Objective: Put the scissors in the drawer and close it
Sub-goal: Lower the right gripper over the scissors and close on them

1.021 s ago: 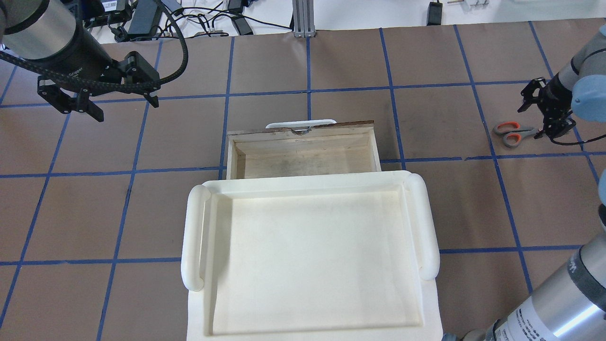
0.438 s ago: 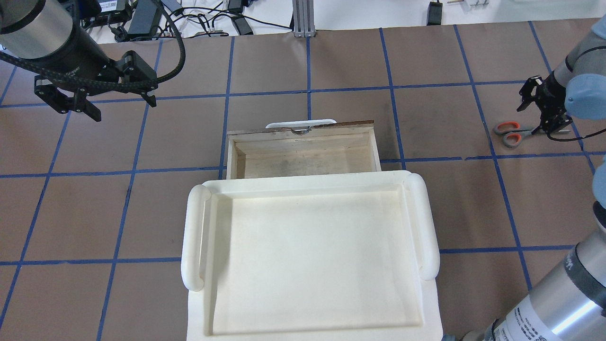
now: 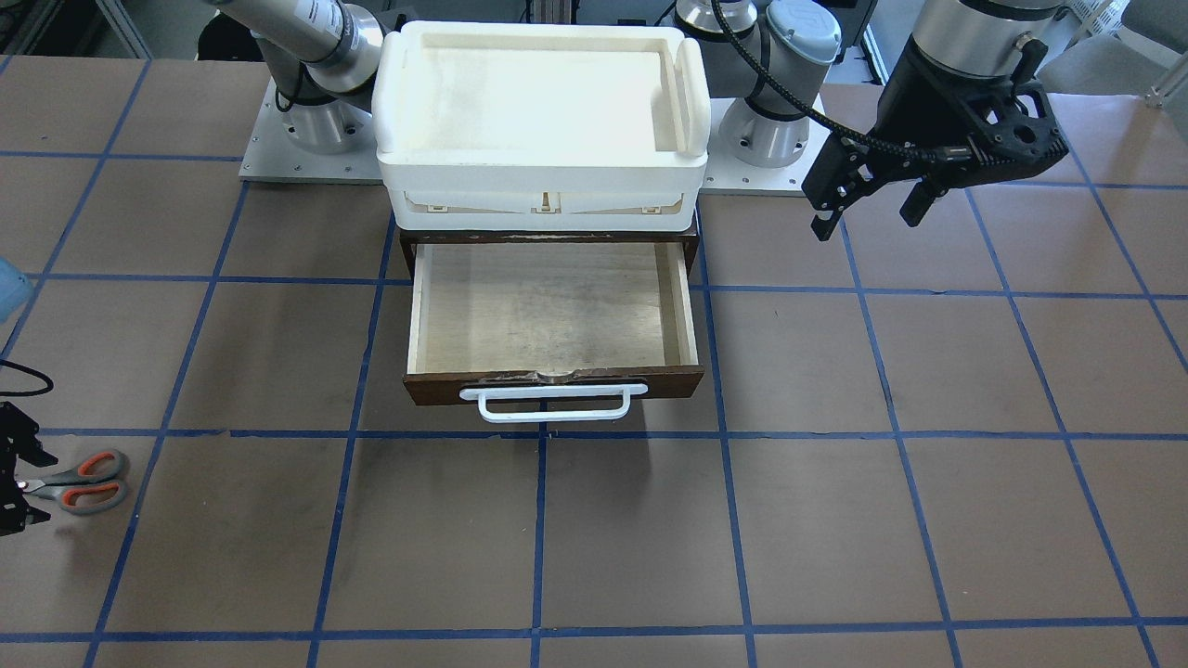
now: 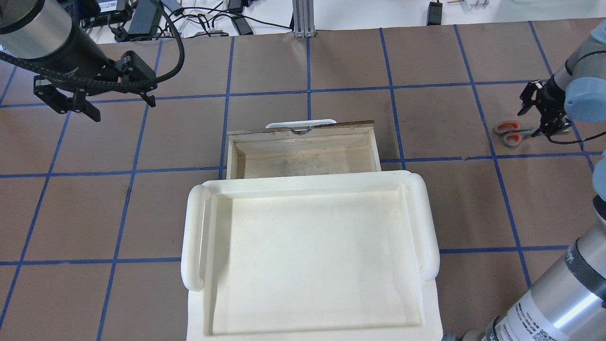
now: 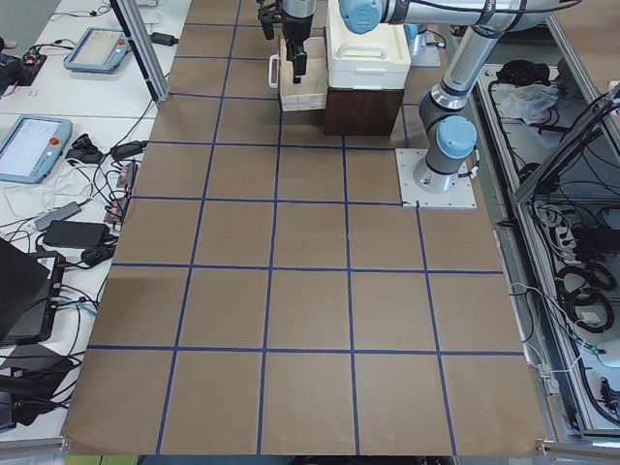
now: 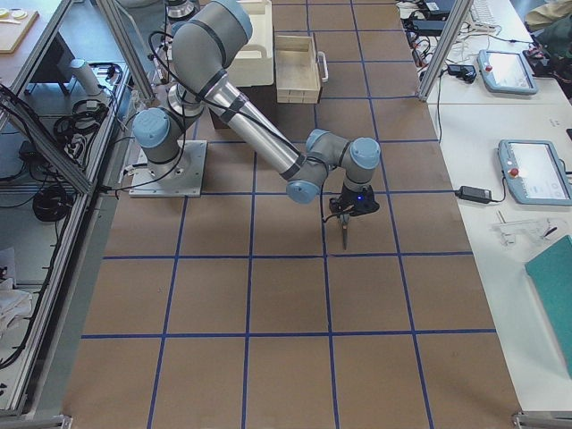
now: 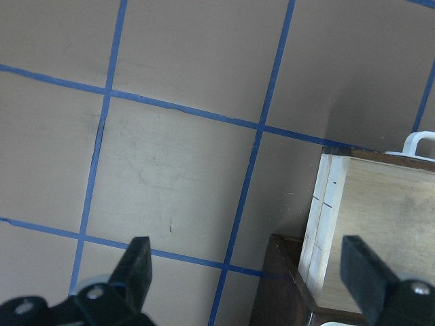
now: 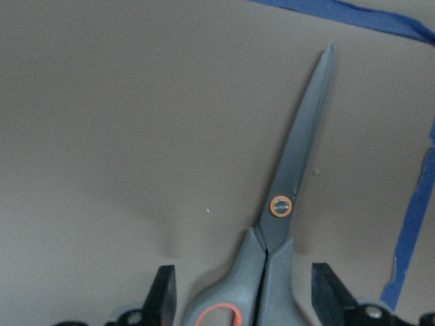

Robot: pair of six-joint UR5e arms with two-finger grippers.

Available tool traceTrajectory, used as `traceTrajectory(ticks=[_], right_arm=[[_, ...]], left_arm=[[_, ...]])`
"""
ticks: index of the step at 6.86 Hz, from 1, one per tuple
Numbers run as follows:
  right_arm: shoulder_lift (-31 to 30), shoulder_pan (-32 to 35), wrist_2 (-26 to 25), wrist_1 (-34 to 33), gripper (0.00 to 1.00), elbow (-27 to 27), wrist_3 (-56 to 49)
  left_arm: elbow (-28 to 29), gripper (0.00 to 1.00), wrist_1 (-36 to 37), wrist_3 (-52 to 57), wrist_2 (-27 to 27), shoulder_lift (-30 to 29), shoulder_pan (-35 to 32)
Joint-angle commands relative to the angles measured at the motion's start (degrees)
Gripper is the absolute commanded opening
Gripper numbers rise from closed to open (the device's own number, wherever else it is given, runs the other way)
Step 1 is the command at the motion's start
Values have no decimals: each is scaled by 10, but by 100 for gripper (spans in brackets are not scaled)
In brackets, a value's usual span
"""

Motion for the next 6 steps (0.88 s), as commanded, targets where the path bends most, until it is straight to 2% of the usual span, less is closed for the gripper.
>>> traceTrajectory(ticks=[1, 3, 6], right_arm=[[9, -4, -1, -7, 71, -1, 0], [15, -11, -1, -12, 69, -1, -1], [17, -13, 9, -8, 48, -2, -5]], left_arm=[[0, 100, 1, 0, -1, 0, 0], [0, 100, 0, 0, 0, 0, 2], [1, 100, 1, 0, 0, 1, 2]])
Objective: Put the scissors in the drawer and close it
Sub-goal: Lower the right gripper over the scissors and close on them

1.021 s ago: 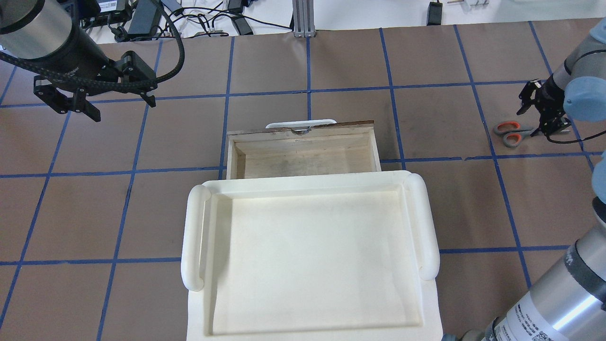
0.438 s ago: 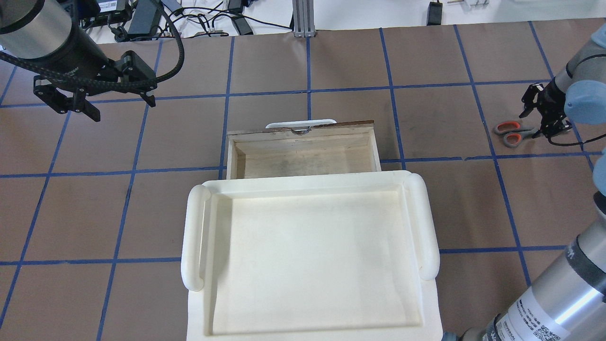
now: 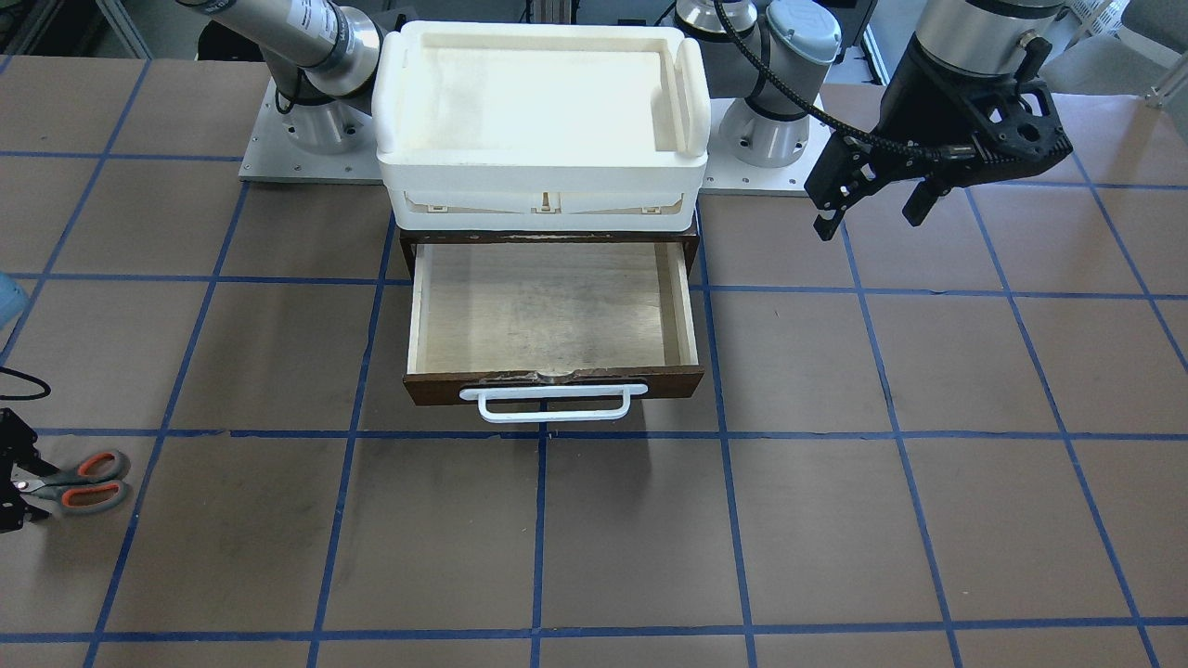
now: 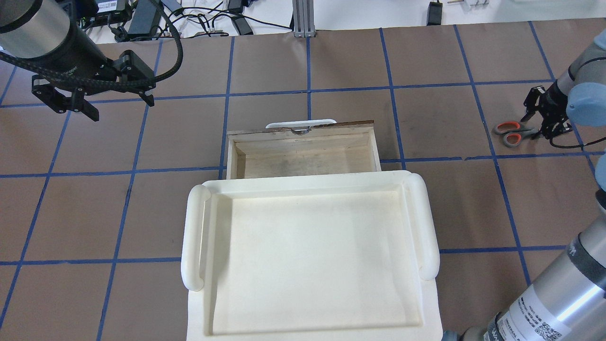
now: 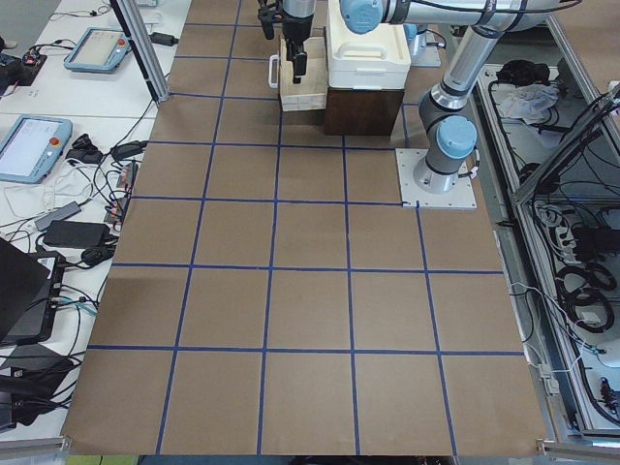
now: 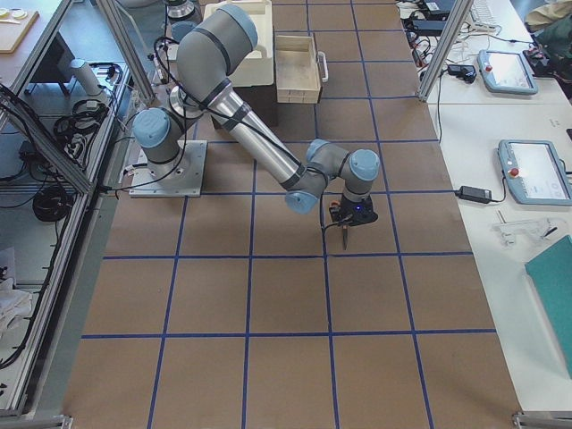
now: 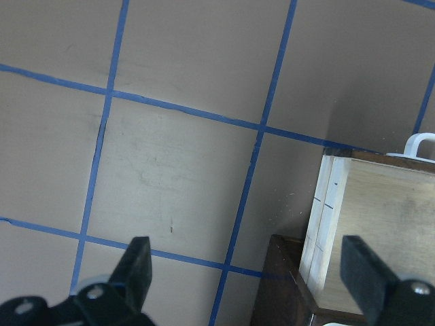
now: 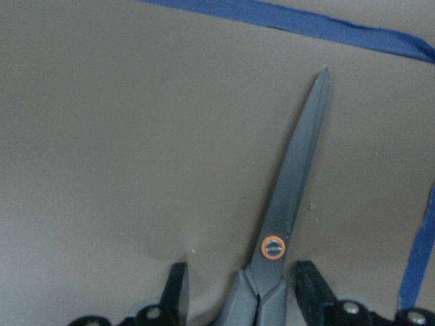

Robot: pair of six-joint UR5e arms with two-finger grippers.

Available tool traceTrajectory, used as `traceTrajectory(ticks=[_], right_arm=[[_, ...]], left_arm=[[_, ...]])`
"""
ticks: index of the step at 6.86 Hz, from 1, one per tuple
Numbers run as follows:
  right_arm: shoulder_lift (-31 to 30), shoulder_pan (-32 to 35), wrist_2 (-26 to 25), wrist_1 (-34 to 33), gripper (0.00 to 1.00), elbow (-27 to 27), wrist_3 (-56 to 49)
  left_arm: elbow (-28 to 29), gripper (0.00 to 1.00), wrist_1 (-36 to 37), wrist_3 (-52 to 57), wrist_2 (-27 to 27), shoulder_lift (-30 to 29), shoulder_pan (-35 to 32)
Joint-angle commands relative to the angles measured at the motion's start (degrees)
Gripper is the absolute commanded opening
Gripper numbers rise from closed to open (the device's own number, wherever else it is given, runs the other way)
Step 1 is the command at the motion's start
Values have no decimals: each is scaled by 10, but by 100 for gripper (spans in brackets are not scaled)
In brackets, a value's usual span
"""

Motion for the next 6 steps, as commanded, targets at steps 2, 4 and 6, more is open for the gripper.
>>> traceTrajectory(ticks=[2, 4, 6], right_arm=[[0, 0, 5, 7, 38, 0, -7], [-1, 0, 5, 9, 30, -1, -8], [-6, 0, 3, 12, 25, -1, -8]], left_arm=[[0, 100, 0, 0, 0, 0, 1], [0, 100, 0, 0, 0, 0, 1], [-1, 100, 0, 1, 0, 0, 0]])
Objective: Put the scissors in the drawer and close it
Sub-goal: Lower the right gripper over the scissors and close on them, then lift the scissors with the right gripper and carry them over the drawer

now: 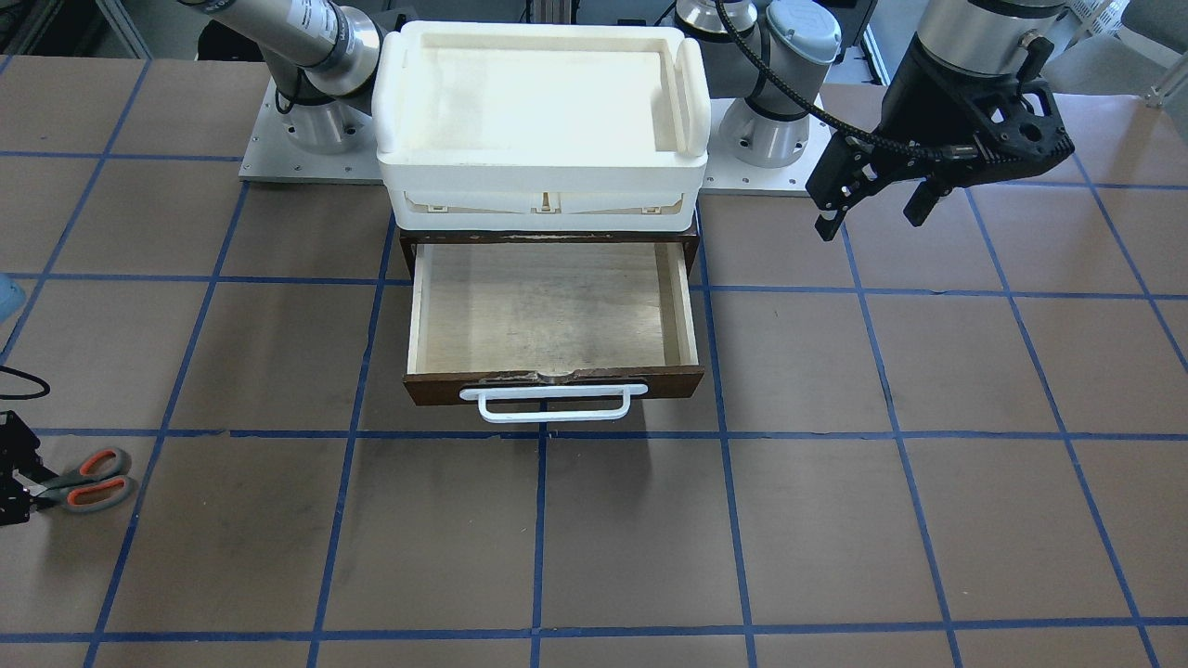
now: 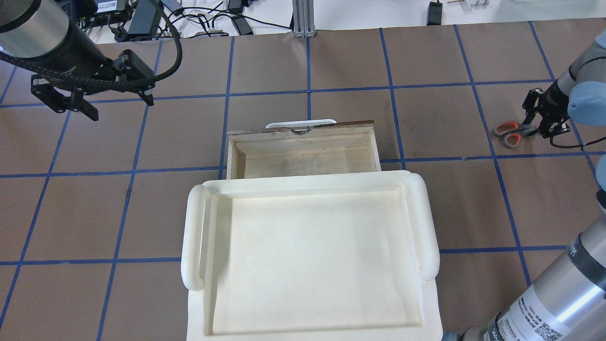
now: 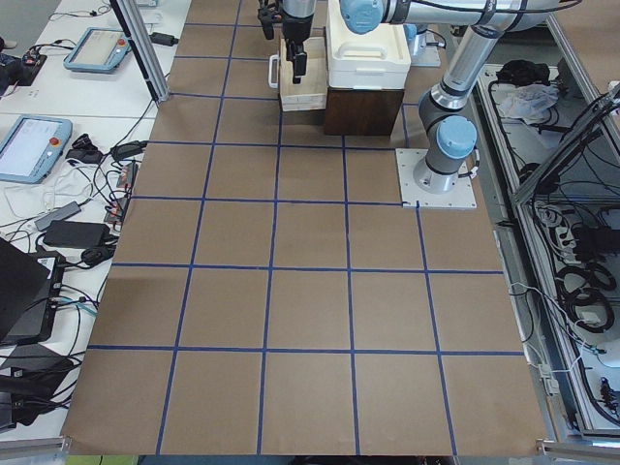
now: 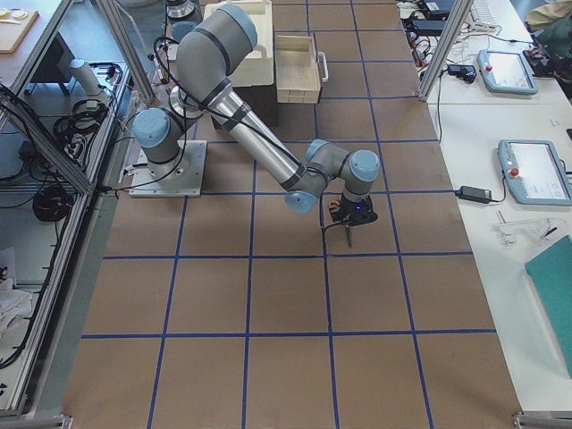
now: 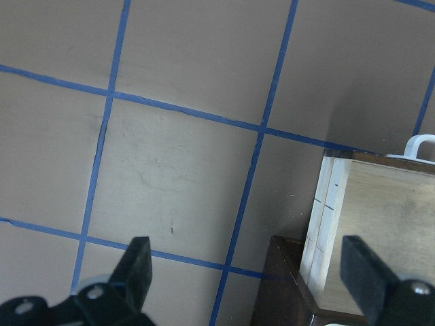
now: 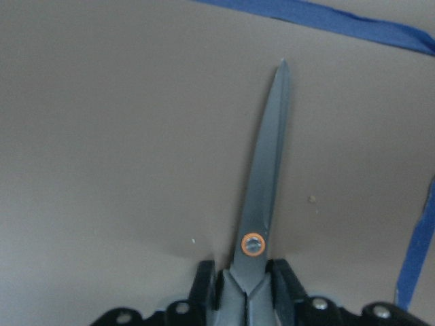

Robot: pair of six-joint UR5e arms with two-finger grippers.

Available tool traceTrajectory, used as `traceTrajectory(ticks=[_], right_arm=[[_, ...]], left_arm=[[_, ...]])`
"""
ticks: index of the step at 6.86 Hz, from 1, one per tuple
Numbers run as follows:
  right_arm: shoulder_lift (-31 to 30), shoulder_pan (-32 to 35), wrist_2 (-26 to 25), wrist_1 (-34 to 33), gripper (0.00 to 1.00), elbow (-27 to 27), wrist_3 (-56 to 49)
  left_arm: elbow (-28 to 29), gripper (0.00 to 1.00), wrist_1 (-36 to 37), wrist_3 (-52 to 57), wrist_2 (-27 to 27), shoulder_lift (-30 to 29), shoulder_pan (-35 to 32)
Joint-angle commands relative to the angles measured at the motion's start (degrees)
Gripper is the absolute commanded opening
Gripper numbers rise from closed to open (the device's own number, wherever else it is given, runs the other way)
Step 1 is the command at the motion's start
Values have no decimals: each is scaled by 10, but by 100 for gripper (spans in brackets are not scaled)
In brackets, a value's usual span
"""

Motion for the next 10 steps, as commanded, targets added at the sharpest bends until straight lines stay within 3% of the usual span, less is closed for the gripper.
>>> traceTrajectory(ticks=[1, 4, 5, 7, 10], right_arm=[[-7, 0, 13, 8, 18, 0, 0], [-28, 6, 15, 15, 9, 0, 0], [-41, 7, 25, 59, 0, 0, 12], [-61, 30, 32, 73, 0, -1, 45], [-178, 119, -3, 135, 0, -1, 162]], left_arm=[[-1, 100, 0, -1, 0, 0, 0], [-1, 100, 0, -1, 0, 0, -1], [-1, 100, 0, -1, 0, 0, -1], [-1, 100, 0, -1, 0, 0, 0], [0, 100, 1, 0, 0, 0, 3]])
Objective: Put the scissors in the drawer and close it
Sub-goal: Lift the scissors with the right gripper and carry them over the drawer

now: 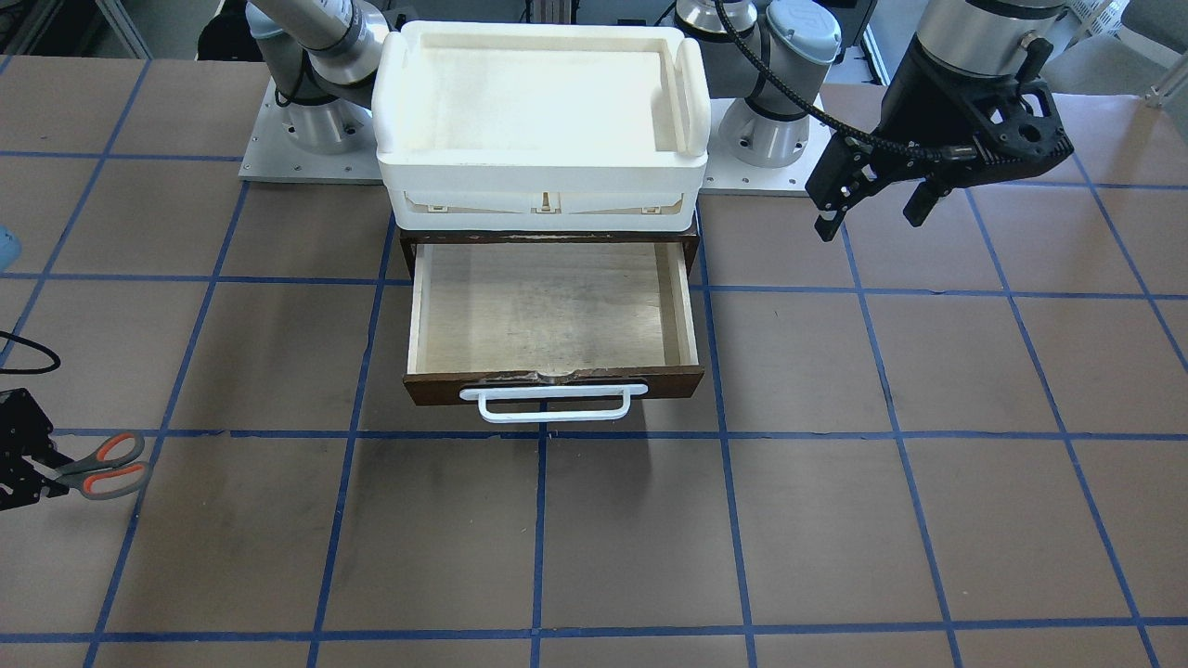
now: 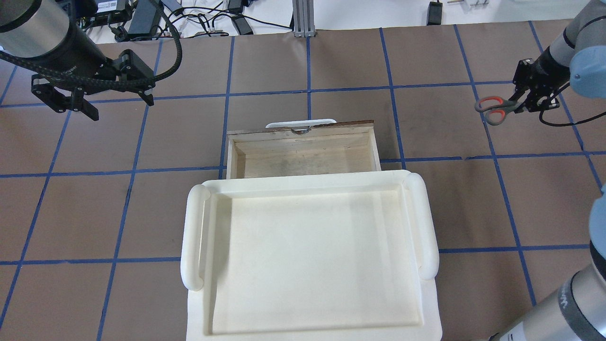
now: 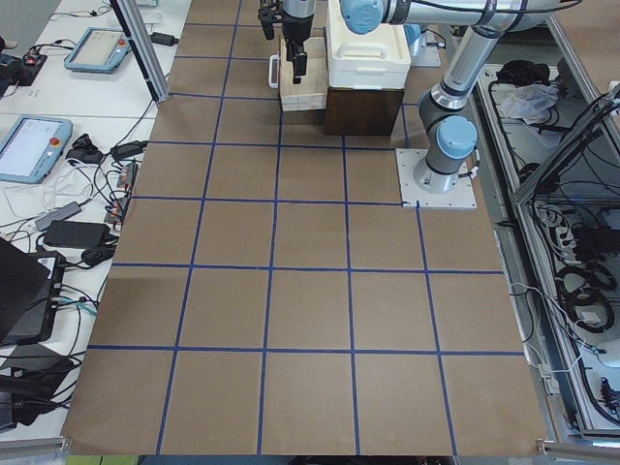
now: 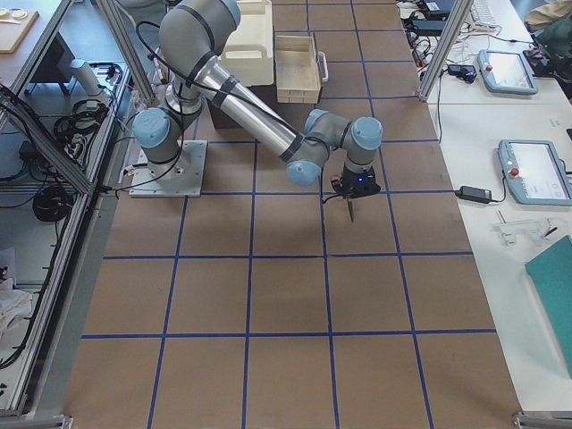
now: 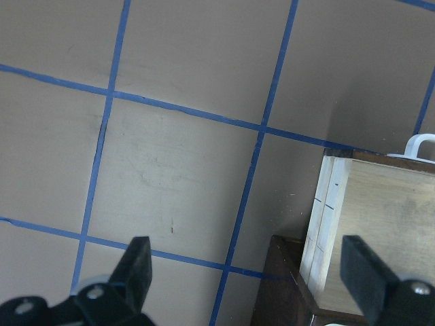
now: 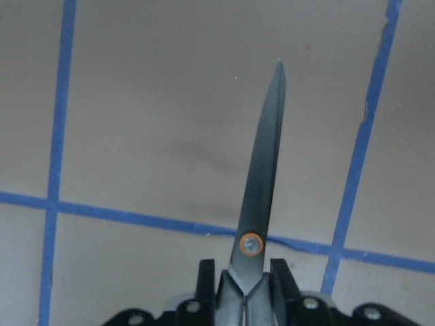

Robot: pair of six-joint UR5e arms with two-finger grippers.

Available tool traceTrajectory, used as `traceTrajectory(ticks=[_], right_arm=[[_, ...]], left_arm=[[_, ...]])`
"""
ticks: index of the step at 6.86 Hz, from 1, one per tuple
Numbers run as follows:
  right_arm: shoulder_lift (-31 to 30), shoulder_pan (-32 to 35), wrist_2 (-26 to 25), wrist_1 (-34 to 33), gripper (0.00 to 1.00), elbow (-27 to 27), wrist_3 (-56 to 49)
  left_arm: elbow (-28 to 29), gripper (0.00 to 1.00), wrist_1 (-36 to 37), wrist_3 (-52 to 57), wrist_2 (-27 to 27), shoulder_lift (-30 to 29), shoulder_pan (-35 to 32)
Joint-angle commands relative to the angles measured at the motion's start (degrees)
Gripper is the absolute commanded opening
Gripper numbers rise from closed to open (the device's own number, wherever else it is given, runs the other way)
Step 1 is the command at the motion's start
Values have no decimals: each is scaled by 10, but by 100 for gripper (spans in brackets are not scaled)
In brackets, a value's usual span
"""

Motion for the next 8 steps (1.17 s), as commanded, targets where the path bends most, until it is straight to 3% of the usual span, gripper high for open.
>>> traceTrajectory(ticks=[1, 3, 5, 8], right_arm=[[-84, 71, -20, 75, 0, 0, 71], [-143, 163, -24, 115, 0, 0, 129], [-170, 297, -43, 137, 0, 0, 287], [-148, 423, -9, 128, 0, 0, 412]], left_arm=[[0, 100, 1, 0, 0, 0, 2], [0, 100, 1, 0, 0, 0, 2], [0, 100, 0, -1, 0, 0, 2], [-1, 100, 0, 0, 0, 0, 2]])
